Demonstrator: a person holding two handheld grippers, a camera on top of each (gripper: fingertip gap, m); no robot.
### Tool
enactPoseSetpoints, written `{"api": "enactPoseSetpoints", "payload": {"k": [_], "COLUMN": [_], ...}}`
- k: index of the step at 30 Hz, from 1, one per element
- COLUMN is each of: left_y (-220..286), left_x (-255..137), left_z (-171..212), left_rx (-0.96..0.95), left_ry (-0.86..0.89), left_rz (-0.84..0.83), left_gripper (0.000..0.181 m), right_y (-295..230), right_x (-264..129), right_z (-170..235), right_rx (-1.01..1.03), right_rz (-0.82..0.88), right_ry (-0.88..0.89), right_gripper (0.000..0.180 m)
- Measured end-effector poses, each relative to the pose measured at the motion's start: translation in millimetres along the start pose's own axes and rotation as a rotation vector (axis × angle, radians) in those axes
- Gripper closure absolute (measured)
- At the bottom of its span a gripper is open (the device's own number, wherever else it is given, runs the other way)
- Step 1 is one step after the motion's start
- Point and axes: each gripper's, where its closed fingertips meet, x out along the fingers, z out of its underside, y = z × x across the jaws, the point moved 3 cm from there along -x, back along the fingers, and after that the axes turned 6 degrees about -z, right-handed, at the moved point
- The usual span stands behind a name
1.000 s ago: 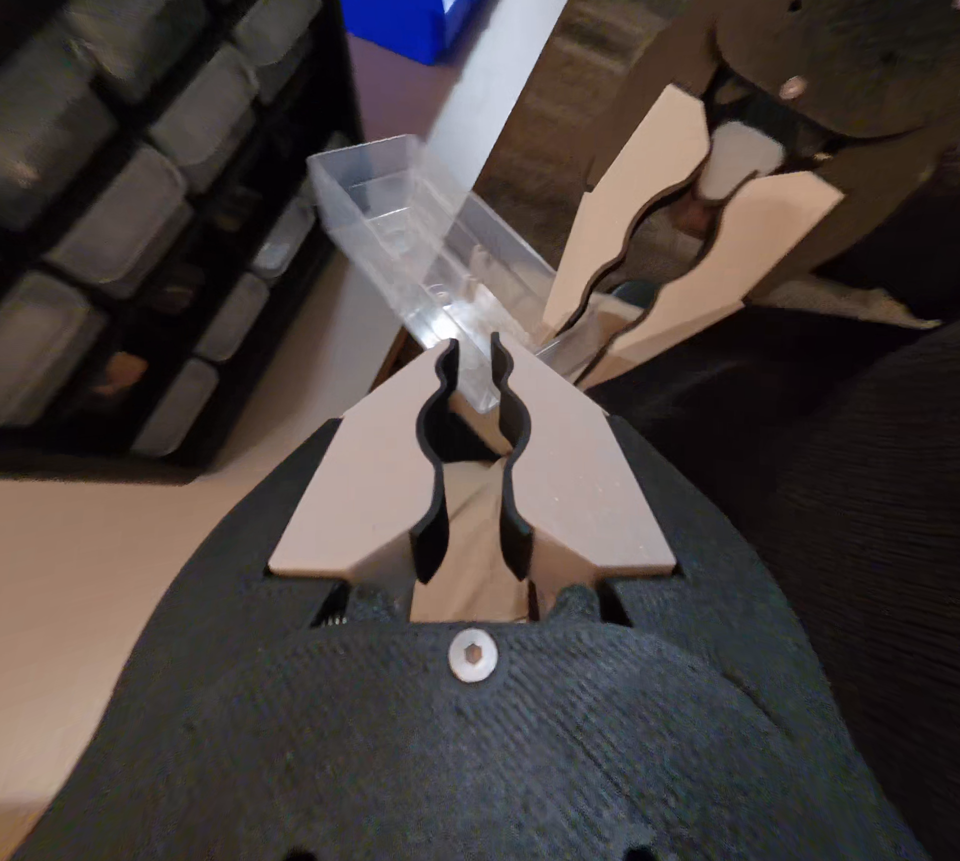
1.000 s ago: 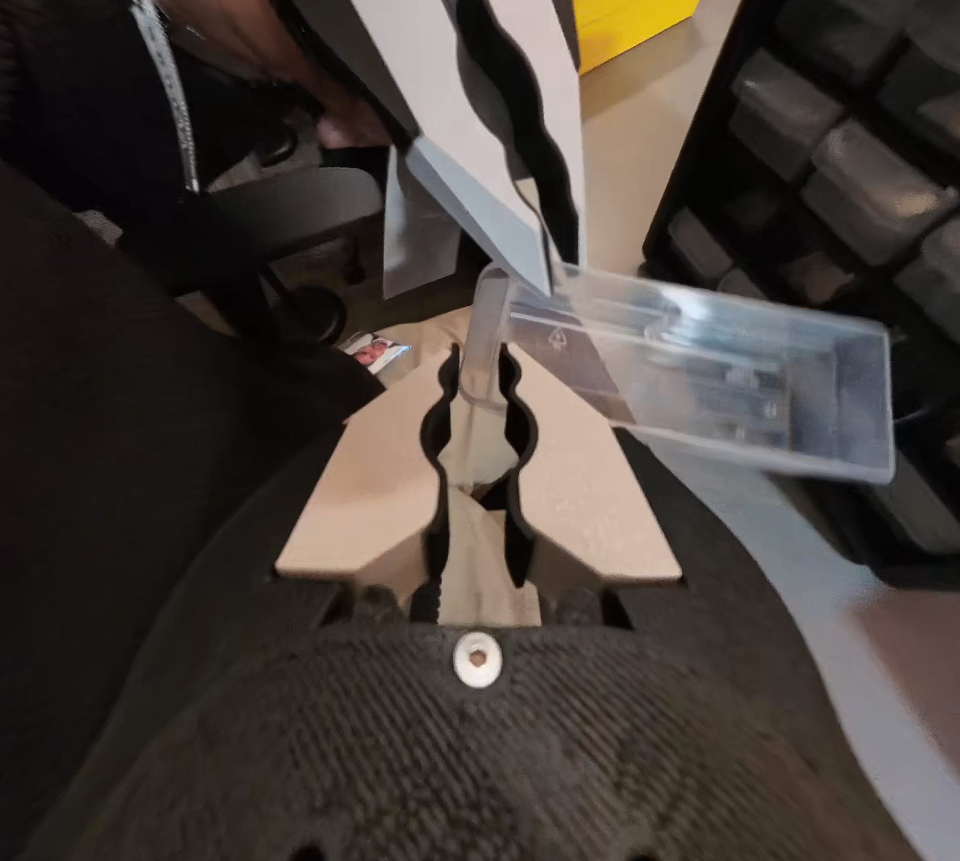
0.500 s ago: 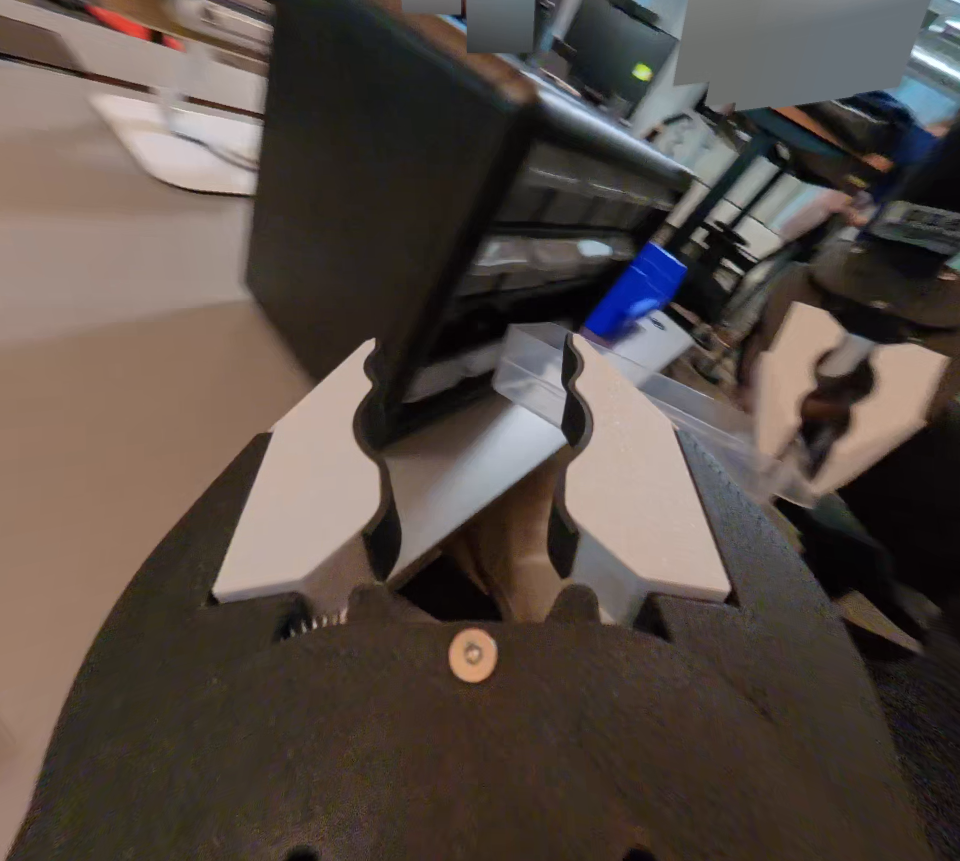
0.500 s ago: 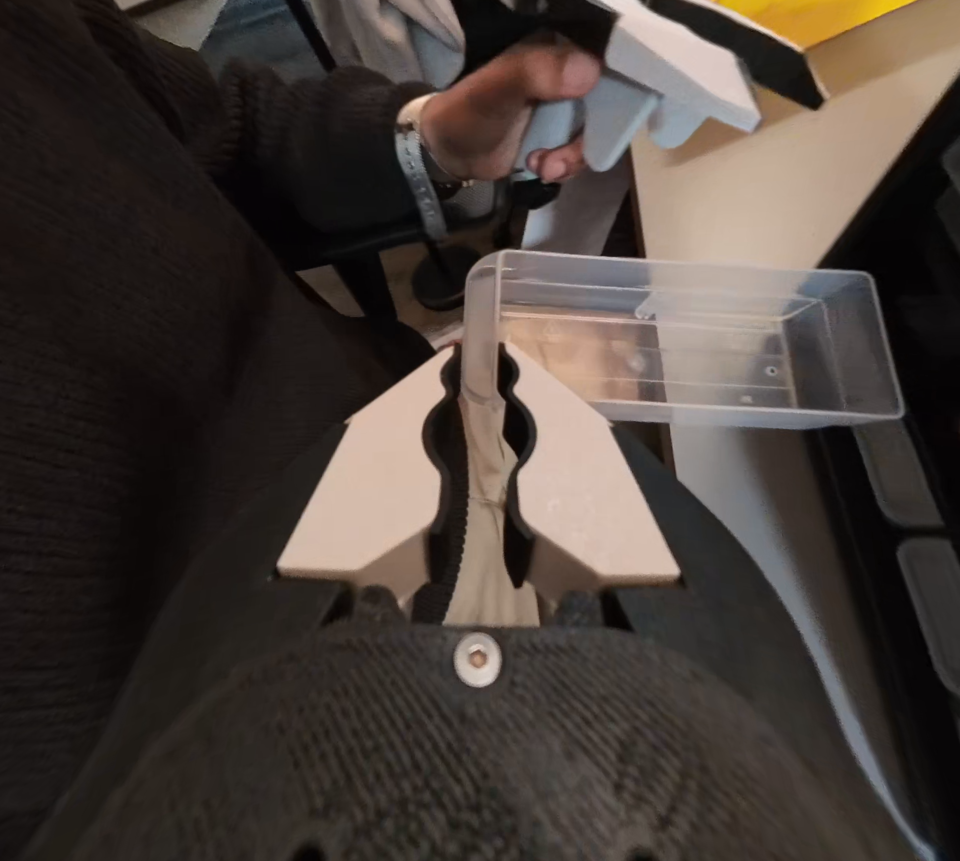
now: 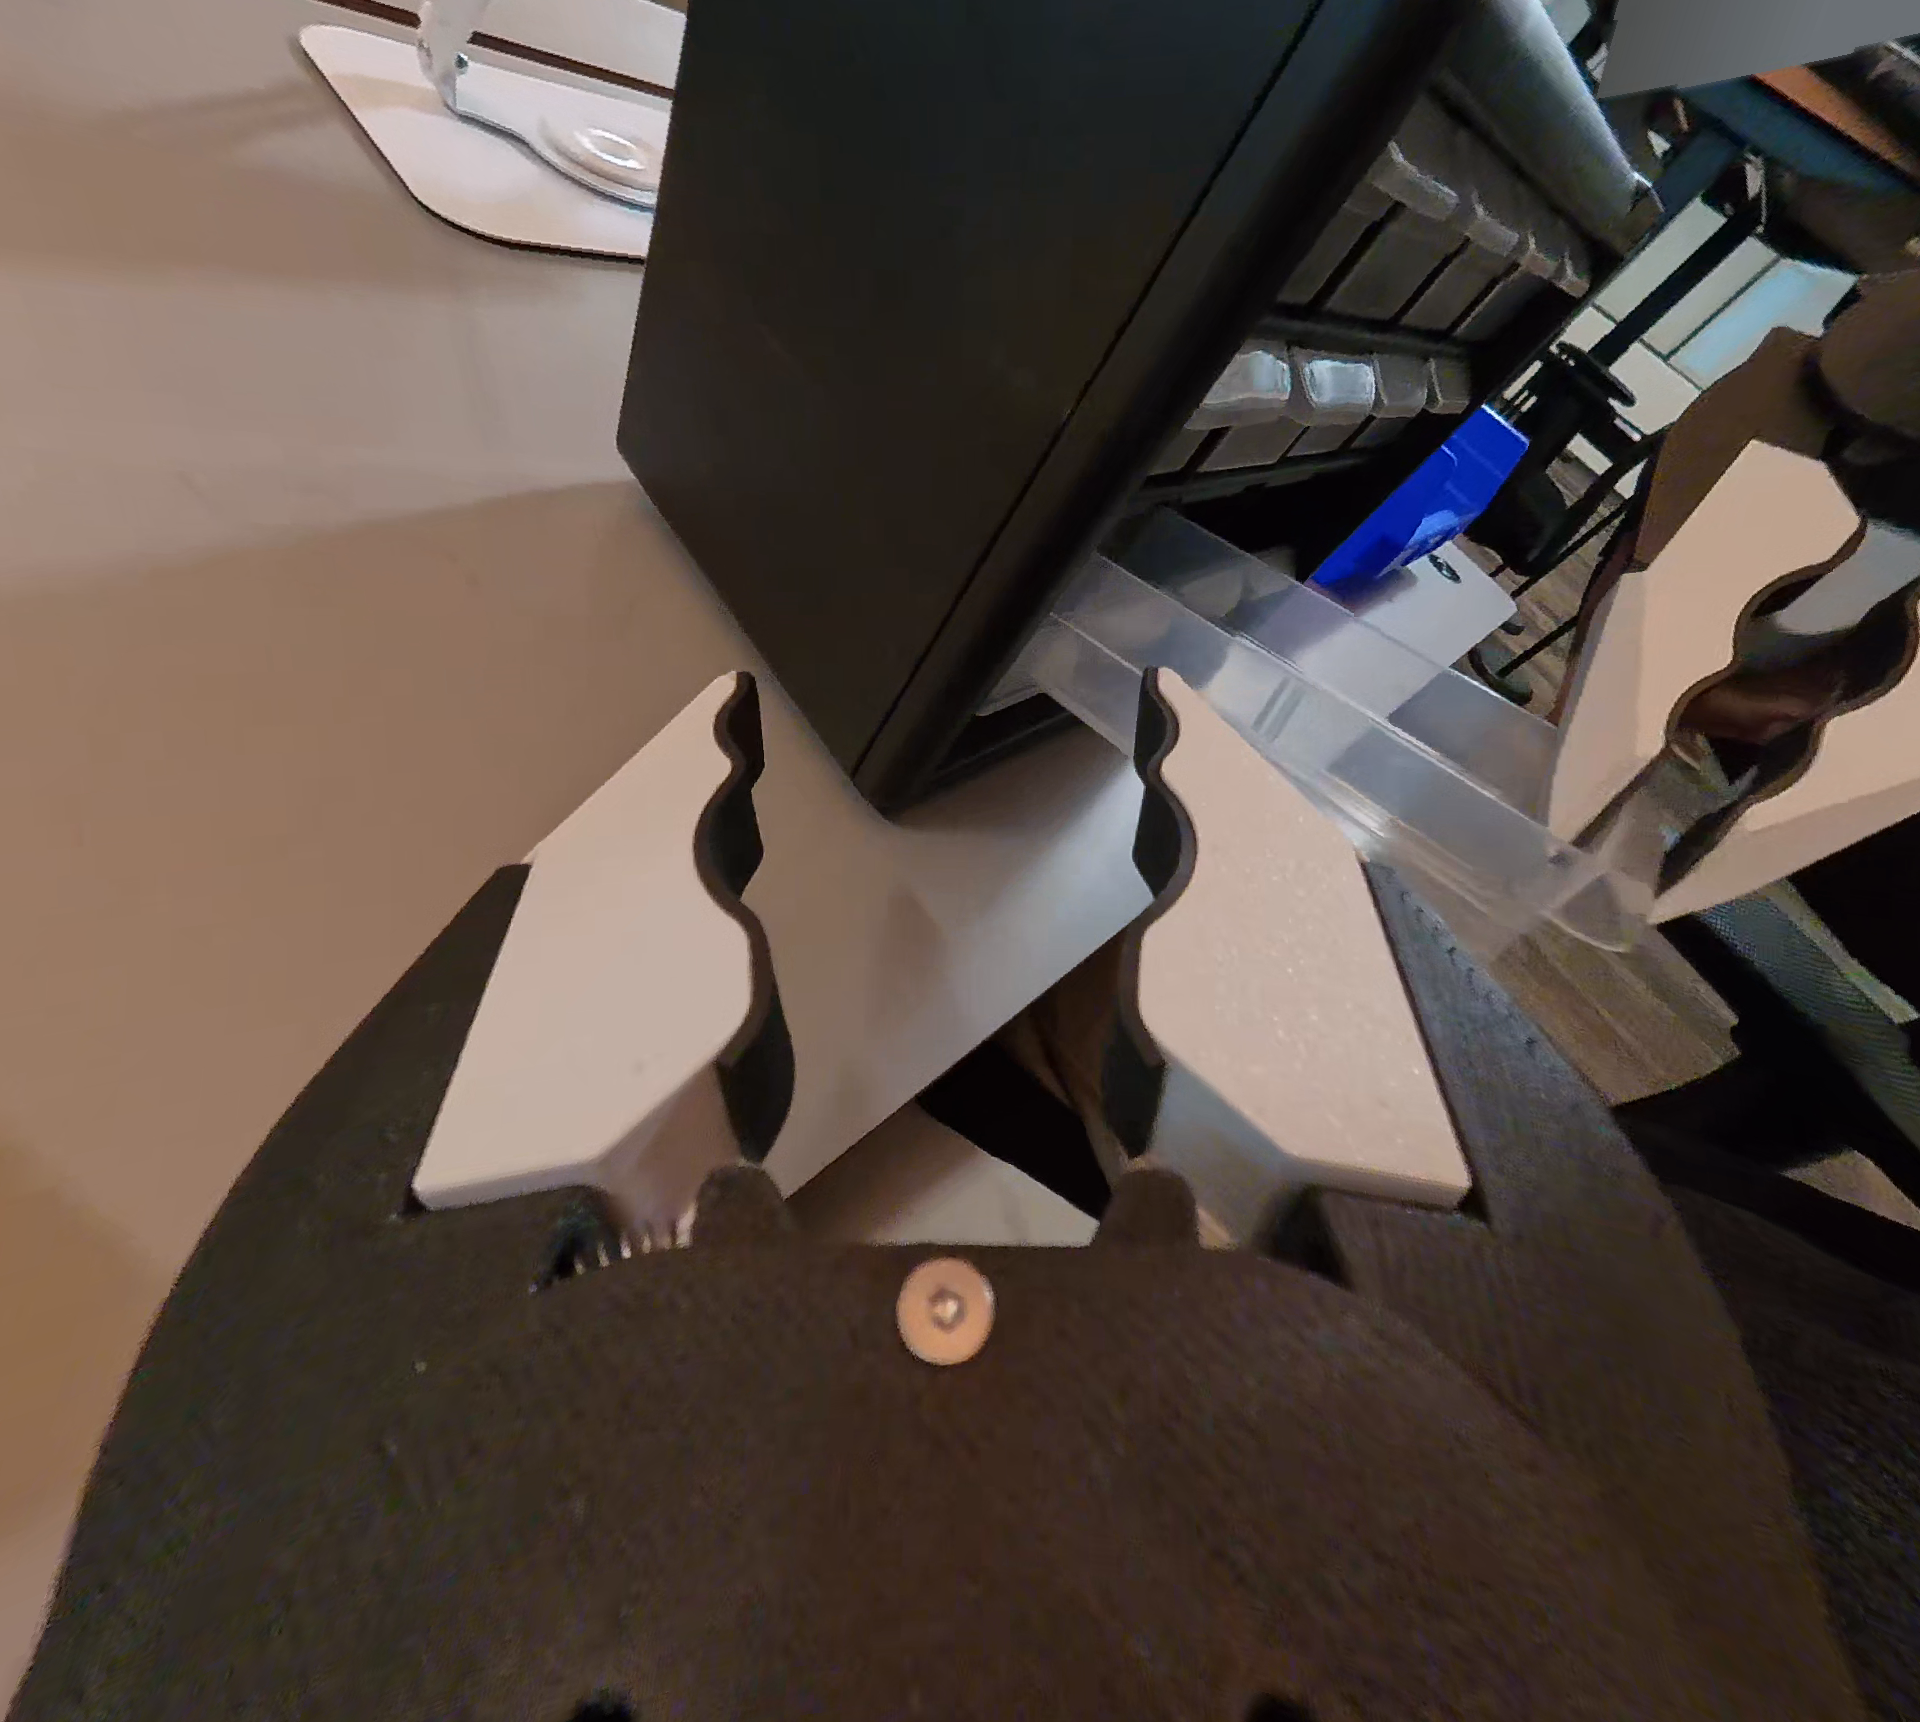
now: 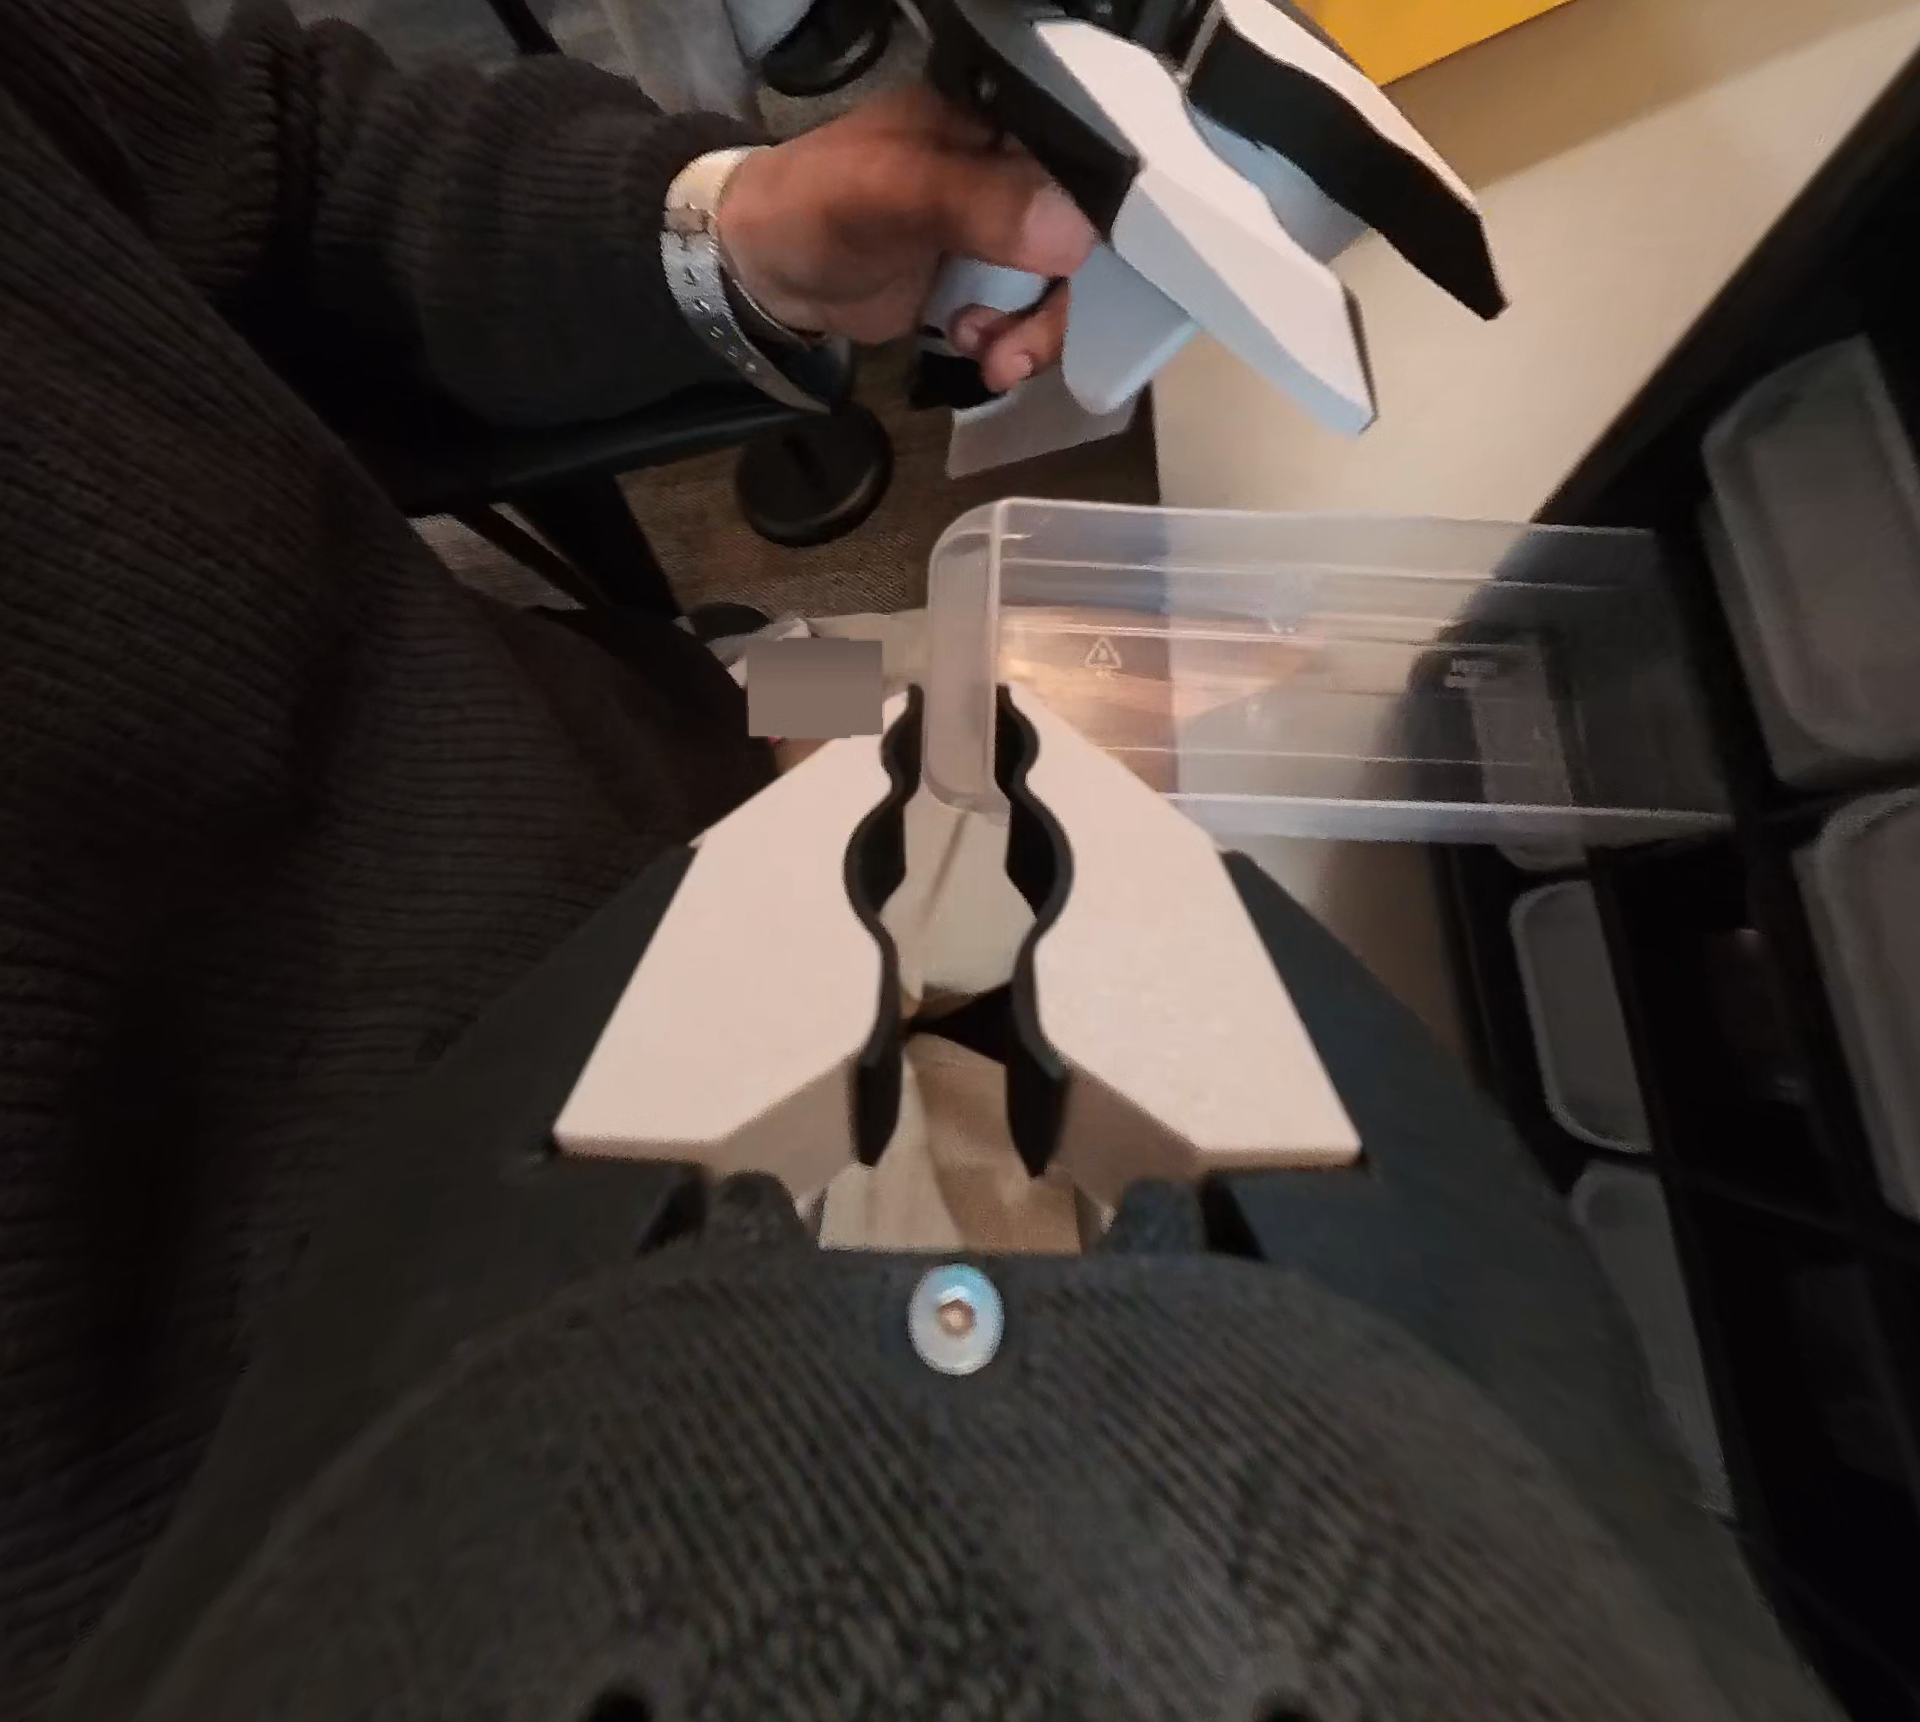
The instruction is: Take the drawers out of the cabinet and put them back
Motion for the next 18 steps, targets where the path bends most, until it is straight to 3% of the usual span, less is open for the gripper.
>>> {"api": "enactPoseSetpoints", "payload": {"k": [5, 10, 15, 18], "left_y": [-4.4, -3.0, -3.0, -3.6], "left_x": [1.7, 6.0, 8.3, 9.0], "left_z": [2.3, 8.4, 12.4, 13.3], "left_rx": [-0.03, -0.013, -0.024, -0.026], "left_ry": [-0.007, -0.036, -0.051, -0.053], "left_rz": [0.002, 0.0, 0.006, 0.005], "left_gripper": [0.109, 0.11, 0.111, 0.111], "right_y": [12.5, 40.6, 60.4, 49.2], "right_x": [11.2, 13.2, 0.5, -1.7], "right_z": [8.2, 24.7, 21.6, 17.7], "right_rx": [-0.078, -0.214, -0.308, -0.3], "right_rz": [0.097, 0.356, 0.597, 0.58], "right_ry": [-0.079, -0.221, -0.184, -0.086], "right_gripper": [0.168, 0.163, 0.147, 0.135]}}
